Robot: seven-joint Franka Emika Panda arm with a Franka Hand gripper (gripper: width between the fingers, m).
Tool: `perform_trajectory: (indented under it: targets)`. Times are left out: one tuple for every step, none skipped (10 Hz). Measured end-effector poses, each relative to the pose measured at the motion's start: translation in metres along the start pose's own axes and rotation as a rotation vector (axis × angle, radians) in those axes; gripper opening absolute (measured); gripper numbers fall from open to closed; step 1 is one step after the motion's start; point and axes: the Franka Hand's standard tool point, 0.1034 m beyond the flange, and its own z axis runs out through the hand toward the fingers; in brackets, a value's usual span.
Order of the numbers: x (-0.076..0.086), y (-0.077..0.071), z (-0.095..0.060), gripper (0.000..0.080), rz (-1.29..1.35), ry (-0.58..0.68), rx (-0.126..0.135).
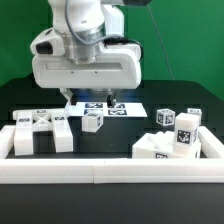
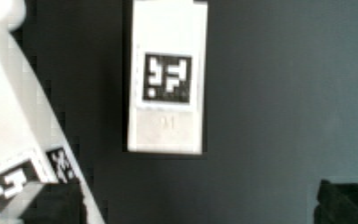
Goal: Assemble chair
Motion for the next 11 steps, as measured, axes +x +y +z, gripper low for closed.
perform_trajectory:
  targets:
    - [0.0, -0.002, 0.0, 0.0649, 0.0, -0.063, 0.005]
    - [-0.001, -0.002, 0.002, 0.0649, 0.0, -0.114, 0.007]
    - [-0.005, -0.002, 0.003, 0.0649, 0.004, -0.199, 0.013]
    - [-0.004, 0.001, 0.004, 0.0649, 0.016, -0.276, 0.015]
    - [-0.003, 0.002, 0.006, 0.0649, 0.018, -0.334, 0.015]
    - [-0.007, 0.002, 0.01, 0.0649, 0.021, -0.428, 0.017]
    - [-0.008, 0.004, 0.012, 0.0649, 0.025, -0.506, 0.019]
    - [-0.003, 0.007, 0.014, 0.0649, 0.024, -0.51, 0.02]
    - [-0.004, 0.007, 0.014, 0.0649, 0.023, -0.509, 0.019]
    - [-0.004, 0.007, 0.015, 0.0649, 0.024, -0.511, 0.019]
    - [-0.004, 0.008, 0.016, 0.0649, 0.025, -0.512, 0.019]
